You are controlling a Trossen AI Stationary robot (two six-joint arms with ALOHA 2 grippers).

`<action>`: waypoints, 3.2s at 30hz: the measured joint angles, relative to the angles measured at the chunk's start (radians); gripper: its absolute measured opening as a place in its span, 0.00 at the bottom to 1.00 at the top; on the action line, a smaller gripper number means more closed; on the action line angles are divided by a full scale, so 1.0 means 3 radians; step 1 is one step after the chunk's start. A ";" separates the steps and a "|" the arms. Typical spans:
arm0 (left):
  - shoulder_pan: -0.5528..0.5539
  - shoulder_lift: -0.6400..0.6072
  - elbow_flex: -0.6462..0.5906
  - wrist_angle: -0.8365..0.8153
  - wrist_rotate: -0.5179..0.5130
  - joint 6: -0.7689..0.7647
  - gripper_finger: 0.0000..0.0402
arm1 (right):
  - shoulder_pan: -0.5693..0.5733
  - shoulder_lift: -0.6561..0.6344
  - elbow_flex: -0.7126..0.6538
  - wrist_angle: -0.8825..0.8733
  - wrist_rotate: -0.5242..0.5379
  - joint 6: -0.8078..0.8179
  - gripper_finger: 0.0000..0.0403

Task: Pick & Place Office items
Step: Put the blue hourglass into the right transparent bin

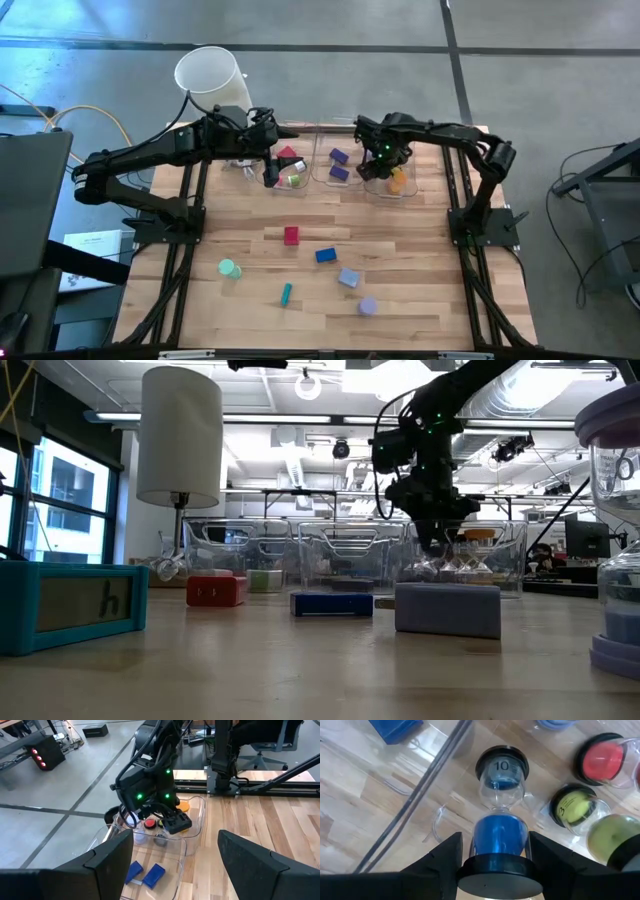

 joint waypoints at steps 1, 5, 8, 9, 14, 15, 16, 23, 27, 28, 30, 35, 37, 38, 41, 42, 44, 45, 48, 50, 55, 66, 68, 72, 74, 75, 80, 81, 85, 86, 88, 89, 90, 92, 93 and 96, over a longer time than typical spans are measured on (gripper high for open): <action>0.0000 0.0000 0.0000 0.0000 0.0000 0.0000 0.71 | -0.0009 0.0000 0.0000 -0.0015 -0.0006 0.0001 0.48; 0.0000 0.0000 0.0000 0.0000 0.0000 0.0000 0.71 | -0.0013 0.0002 0.0000 -0.0038 -0.0078 0.0016 0.48; 0.0000 0.0000 0.0000 0.0000 0.0000 0.0000 0.71 | 0.0010 -0.0004 0.0000 -0.0056 -0.0081 0.0021 0.48; -0.0001 0.0000 0.0000 0.0000 0.0000 -0.0001 0.71 | 0.0019 -0.0004 0.0000 -0.0056 -0.0081 0.0021 0.48; 0.0000 0.0000 0.0000 0.0000 0.0000 0.0000 0.71 | 0.0018 -0.0005 0.0000 -0.0064 -0.0082 -0.0035 0.49; 0.0000 0.0000 0.0000 0.0000 0.0000 -0.0001 0.71 | 0.0017 -0.0005 0.0000 -0.0066 -0.0081 -0.0064 0.49; 0.0000 0.0000 0.0000 0.0000 0.0000 0.0000 0.71 | 0.0017 -0.0005 0.0000 -0.0066 -0.0081 -0.0083 0.49; 0.0000 0.0000 0.0000 0.0000 0.0000 -0.0001 0.71 | 0.0017 -0.0008 0.0000 -0.0064 -0.0072 -0.0091 0.48; 0.0000 0.0000 0.0000 0.0000 0.0000 0.0000 0.71 | 0.0018 -0.0008 0.0000 -0.0064 -0.0062 -0.0092 0.49; 0.0000 0.0000 0.0000 0.0000 0.0000 0.0000 0.71 | 0.0018 -0.0008 0.0001 -0.0064 -0.0051 -0.0092 0.50; 0.0000 0.0000 0.0000 0.0000 0.0000 -0.0001 0.71 | 0.0017 -0.0008 0.0030 -0.0080 -0.0031 -0.0091 0.53; 0.0000 0.0000 0.0000 0.0000 0.0000 0.0000 0.71 | 0.0017 -0.0009 0.0269 -0.0111 0.0095 -0.0092 0.56; 0.0000 0.0000 0.0000 0.0000 0.0000 -0.0001 0.71 | 0.0017 -0.0009 0.0373 -0.0114 0.0104 -0.0092 0.55; 0.0000 0.0000 0.0000 0.0000 0.0000 0.0000 0.71 | 0.0017 -0.0009 0.0420 -0.0124 0.0095 -0.0092 0.54; -0.0001 0.0000 0.0000 0.0000 0.0000 -0.0001 0.71 | 0.0019 -0.0009 0.0555 -0.0133 0.0121 -0.0092 0.53; 0.0000 0.0000 0.0000 0.0000 0.0000 0.0000 0.71 | 0.0019 -0.0009 0.0595 -0.0132 0.0171 -0.0092 0.52; 0.0000 0.0000 0.0000 0.0000 0.0000 -0.0001 0.71 | 0.0019 -0.0010 0.0663 -0.0131 0.0272 -0.0093 0.51; -0.0001 0.0000 0.0000 0.0000 0.0000 0.0000 0.71 | 0.0017 -0.0010 0.0691 -0.0133 0.0293 -0.0093 0.50; -0.0001 0.0000 0.0000 0.0000 0.0000 0.0000 0.71 | 0.0020 -0.0010 0.0746 -0.0144 0.0291 -0.0092 0.48; -0.0001 0.0000 0.0000 0.0000 0.0000 0.0000 0.71 | 0.0044 -0.0010 0.0768 -0.0170 0.0296 -0.0092 0.47; 0.0000 0.0000 0.0000 0.0000 0.0000 0.0000 0.71 | 0.0150 -0.0011 0.0819 -0.0375 0.0276 -0.0089 0.44; -0.0001 0.0000 0.0000 -0.0001 0.0000 0.0000 0.71 | 0.0283 -0.0011 0.0818 -0.0598 0.0278 -0.0063 0.47; -0.0001 0.0000 0.0000 0.0000 0.0000 -0.0001 0.71 | 0.0283 -0.0011 0.0818 -0.0597 0.0277 -0.0062 0.49; 0.0000 0.0000 0.0000 -0.0001 0.0000 -0.0001 0.71 | 0.0283 -0.0011 0.0818 -0.0595 0.0276 -0.0057 0.53; 0.0000 0.0000 0.0000 0.0000 0.0000 0.0000 0.71 | 0.0283 -0.0011 0.0818 -0.0595 0.0277 -0.0054 0.54; 0.0000 0.0000 0.0000 0.0000 0.0000 -0.0001 0.71 | 0.0283 -0.0011 0.0818 -0.0593 0.0276 -0.0054 0.54; -0.0001 0.0000 0.0000 0.0000 0.0000 0.0000 0.71 | 0.0283 -0.0011 0.0818 -0.0593 0.0275 -0.0054 0.54; 0.0000 0.0000 0.0000 0.0000 0.0000 -0.0001 0.71 | 0.0283 -0.0011 0.0818 -0.0592 0.0275 -0.0054 0.54; -0.0001 0.0000 0.0000 0.0000 0.0000 0.0000 0.71 | 0.0283 -0.0011 0.0818 -0.0592 0.0265 -0.0054 0.54; -0.0001 0.0000 0.0000 -0.0001 0.0000 0.0000 0.71 | 0.0283 -0.0011 0.0818 -0.0592 0.0248 -0.0054 0.54; 0.0000 0.0000 0.0000 -0.0001 0.0000 0.0000 0.71 | 0.0283 -0.0011 0.0818 -0.0591 0.0211 -0.0054 0.54; -0.0001 0.0000 0.0000 0.0000 0.0000 -0.0001 0.71 | 0.0285 -0.0011 0.0818 -0.0588 0.0209 -0.0054 0.54; -0.0001 0.0000 0.0000 0.0000 0.0000 0.0000 0.71 | 0.0293 -0.0011 0.0818 -0.0584 0.0211 -0.0054 0.54; -0.0001 0.0000 0.0000 -0.0001 0.0000 0.0000 0.71 | 0.0304 -0.0011 0.0816 -0.0568 0.0232 -0.0055 0.54; 0.0000 0.0000 0.0000 0.0000 0.0000 0.0000 0.71 | 0.0305 -0.0011 0.0817 -0.0558 0.0235 -0.0054 0.54; 0.0000 0.0000 0.0000 0.0000 0.0000 0.0000 0.71 | 0.0305 -0.0011 0.0816 -0.0544 0.0237 -0.0054 0.54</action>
